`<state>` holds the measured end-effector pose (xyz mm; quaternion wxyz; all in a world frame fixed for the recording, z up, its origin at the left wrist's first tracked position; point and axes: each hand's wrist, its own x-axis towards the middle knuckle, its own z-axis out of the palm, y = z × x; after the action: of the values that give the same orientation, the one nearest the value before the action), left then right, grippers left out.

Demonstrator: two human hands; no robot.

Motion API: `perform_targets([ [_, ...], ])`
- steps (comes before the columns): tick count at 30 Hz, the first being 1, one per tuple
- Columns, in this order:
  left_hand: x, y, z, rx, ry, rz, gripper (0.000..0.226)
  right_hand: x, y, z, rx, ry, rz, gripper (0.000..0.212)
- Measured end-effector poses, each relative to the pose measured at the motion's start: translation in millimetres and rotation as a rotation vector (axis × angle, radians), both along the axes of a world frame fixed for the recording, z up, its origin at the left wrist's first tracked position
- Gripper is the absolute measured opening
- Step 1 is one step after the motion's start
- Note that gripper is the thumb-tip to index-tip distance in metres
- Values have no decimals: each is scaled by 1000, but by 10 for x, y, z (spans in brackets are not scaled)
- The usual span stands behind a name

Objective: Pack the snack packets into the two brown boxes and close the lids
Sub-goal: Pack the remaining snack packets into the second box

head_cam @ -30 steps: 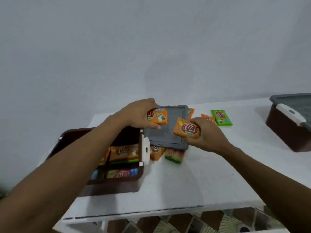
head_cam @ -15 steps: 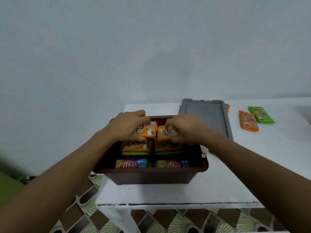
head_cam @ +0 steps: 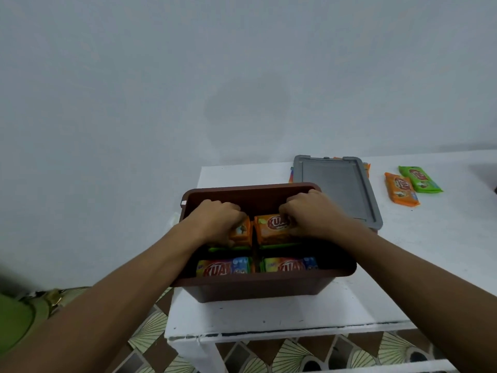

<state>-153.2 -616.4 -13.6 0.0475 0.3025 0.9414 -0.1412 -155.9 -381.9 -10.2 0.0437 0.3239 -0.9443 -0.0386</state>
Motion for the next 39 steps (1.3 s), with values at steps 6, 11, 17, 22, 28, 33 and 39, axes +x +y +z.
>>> perform_targets([
  [6,-4,-47,-35,130,-70,-44,50,79,137,13,-731,1,-94,8],
  [11,-10,-9,5,259,-84,-41,20,144,581,-208,-883,66,-289,13],
  [17,-18,258,260,412,-13,-76,19,92,1436,-561,-267,-202,-500,49],
  [22,3,767,406,489,85,-90,17,240,2049,-741,-64,-96,-625,55],
  [28,-44,1427,447,528,127,-119,17,440,2639,-706,34,18,-548,55],
  [33,-61,1894,472,555,109,-127,15,546,3077,-672,27,81,-544,63],
  [39,-133,2331,457,509,89,-86,19,518,3531,-676,184,50,-767,53],
])
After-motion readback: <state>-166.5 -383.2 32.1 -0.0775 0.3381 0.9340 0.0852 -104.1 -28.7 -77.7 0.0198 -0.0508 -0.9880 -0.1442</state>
